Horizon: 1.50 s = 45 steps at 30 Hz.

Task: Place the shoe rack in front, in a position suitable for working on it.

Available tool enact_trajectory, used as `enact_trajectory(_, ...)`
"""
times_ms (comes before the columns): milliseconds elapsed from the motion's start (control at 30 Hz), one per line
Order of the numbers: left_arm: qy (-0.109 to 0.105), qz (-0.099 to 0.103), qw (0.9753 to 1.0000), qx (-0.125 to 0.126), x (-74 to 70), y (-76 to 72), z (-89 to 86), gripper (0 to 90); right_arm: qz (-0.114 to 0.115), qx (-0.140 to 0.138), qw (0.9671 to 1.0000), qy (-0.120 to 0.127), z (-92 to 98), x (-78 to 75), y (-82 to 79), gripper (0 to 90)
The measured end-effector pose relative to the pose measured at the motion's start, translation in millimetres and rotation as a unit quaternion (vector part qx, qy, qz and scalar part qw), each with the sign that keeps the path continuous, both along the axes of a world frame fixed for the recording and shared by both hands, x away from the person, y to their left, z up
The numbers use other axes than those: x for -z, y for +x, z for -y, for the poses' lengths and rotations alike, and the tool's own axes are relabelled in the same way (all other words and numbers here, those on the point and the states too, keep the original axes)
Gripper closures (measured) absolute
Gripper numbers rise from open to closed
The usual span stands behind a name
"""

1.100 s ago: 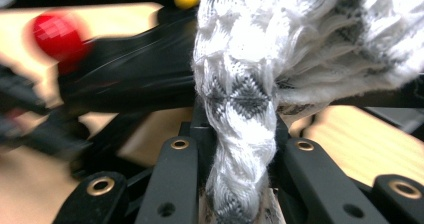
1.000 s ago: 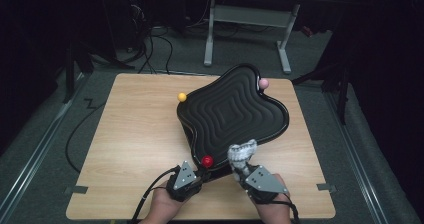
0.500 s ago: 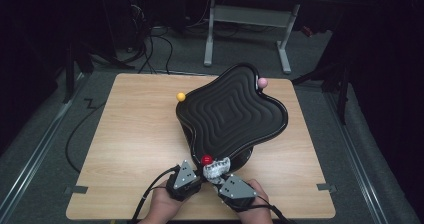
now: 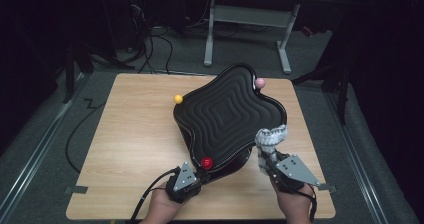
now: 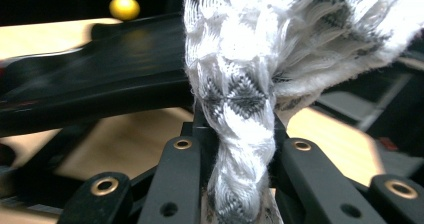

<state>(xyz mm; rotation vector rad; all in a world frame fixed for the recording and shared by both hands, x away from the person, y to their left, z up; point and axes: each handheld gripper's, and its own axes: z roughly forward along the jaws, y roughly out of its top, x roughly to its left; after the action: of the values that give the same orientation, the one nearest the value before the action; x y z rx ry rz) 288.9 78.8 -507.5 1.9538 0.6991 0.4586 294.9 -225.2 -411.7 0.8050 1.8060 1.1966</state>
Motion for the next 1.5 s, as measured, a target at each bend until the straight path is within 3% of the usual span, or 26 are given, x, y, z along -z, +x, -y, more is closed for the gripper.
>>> enact_trajectory(133, 0.001, 0.000, 1.0000, -0.002, 0.2, -2.9, 1.1, 74.4, 0.004, 0.013, 0.9997, 0.018, 8.7, -3.3, 3.7, 77.8)
enact_trajectory(200, 0.001, 0.001, 1.0000, -0.002, 0.3, -3.5, 1.6, 74.4, 0.001, -0.001, 0.9999, 0.011, 2.7, 0.1, 3.2, 77.8)
enact_trajectory(300, 0.000, -0.002, 1.0000, -0.004, -0.2, -4.1, 3.0, 74.4, -0.021, -0.050, 0.9985, -0.007, -17.6, 10.1, 0.4, 77.8)
enact_trajectory(467, 0.003, -0.001, 1.0000, -0.005, -0.7, -3.7, 4.6, 74.4, -0.050, -0.118, 0.9916, -0.022, -45.2, 21.4, -9.9, 78.2)
enact_trajectory(633, 0.005, 0.001, 1.0000, -0.004, -0.8, -1.6, 4.7, 74.4, -0.065, -0.155, 0.9851, -0.039, -64.7, 30.4, -21.7, 78.4)
enact_trajectory(833, 0.003, 0.000, 1.0000, -0.006, -0.8, -1.2, 7.2, 74.4, -0.070, -0.178, 0.9796, -0.061, -83.2, 38.0, -29.7, 78.4)
enact_trajectory(967, 0.004, 0.001, 1.0000, -0.003, -0.8, -0.5, 9.4, 74.3, -0.068, -0.183, 0.9784, -0.068, -87.9, 39.9, -31.5, 78.3)
enact_trajectory(1133, 0.005, -0.001, 1.0000, 0.001, -1.4, 0.4, 10.4, 74.3, -0.057, -0.173, 0.9807, -0.070, -79.1, 38.3, -30.0, 78.2)
enact_trajectory(1267, 0.009, 0.000, 0.9999, 0.006, -1.6, -0.6, 9.4, 74.3, -0.043, -0.128, 0.9897, -0.048, -56.8, 28.4, -22.0, 77.9)
enact_trajectory(1500, 0.012, -0.001, 0.9998, 0.013, -1.9, -5.7, 4.5, 74.3, -0.030, -0.057, 0.9979, -0.013, -17.1, 15.2, -0.4, 77.7)
